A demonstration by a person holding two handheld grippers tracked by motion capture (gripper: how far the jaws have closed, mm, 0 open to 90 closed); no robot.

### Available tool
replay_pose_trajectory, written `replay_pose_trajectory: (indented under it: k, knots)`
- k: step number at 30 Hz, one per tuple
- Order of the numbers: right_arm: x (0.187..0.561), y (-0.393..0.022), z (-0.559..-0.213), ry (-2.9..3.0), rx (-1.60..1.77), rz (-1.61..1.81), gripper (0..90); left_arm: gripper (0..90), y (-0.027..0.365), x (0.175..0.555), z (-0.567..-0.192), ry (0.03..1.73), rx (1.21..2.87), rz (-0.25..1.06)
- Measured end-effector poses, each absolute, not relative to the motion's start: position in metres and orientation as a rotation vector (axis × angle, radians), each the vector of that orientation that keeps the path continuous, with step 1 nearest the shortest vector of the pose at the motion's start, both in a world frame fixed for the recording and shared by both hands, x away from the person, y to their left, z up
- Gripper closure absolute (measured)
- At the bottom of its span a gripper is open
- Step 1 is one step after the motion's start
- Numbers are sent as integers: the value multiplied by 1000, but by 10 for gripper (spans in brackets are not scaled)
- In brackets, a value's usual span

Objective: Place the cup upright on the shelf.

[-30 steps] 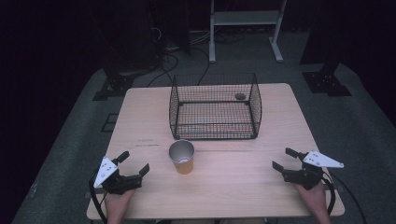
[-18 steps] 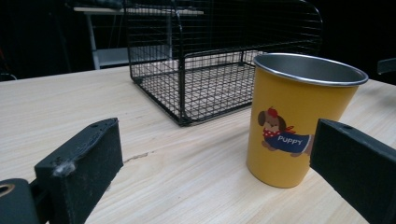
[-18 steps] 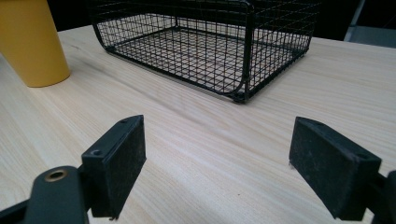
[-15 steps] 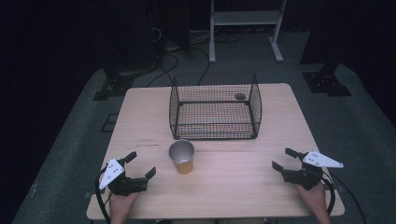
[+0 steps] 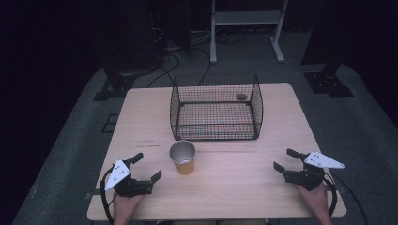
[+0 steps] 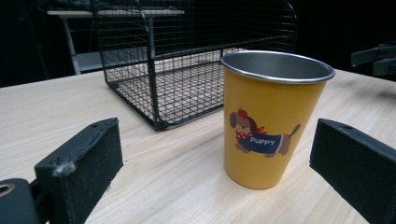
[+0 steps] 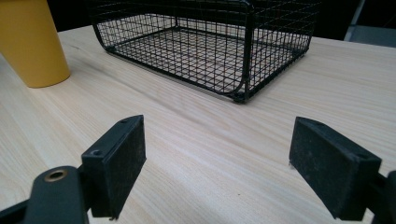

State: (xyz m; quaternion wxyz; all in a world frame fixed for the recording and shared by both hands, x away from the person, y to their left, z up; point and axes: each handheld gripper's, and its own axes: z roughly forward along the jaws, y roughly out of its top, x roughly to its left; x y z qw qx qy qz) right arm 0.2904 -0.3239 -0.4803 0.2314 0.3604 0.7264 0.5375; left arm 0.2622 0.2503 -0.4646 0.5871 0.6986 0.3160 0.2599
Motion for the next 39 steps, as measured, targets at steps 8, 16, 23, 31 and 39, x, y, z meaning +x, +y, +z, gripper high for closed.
replay_pose_trajectory:
  k: [8, 16, 23, 31, 39]
  knots:
    - [290, -324, -480, 1995, 996, 1479, 175, 17, 242, 263, -466, 686, 1653, 573]
    - [291, -324, -480, 1997, 993, 1481, 175, 17, 232, 263, -464, 643, 1671, 567]
    - [291, -324, -480, 1998, 991, 1482, 175, 17, 223, 267, -464, 627, 1682, 545]
    - [291, -323, -480, 2000, 995, 1484, 175, 17, 211, 271, -463, 600, 1705, 512]
    - [291, -324, -480, 2003, 1003, 1504, 175, 17, 204, 276, -464, 599, 1715, 494]
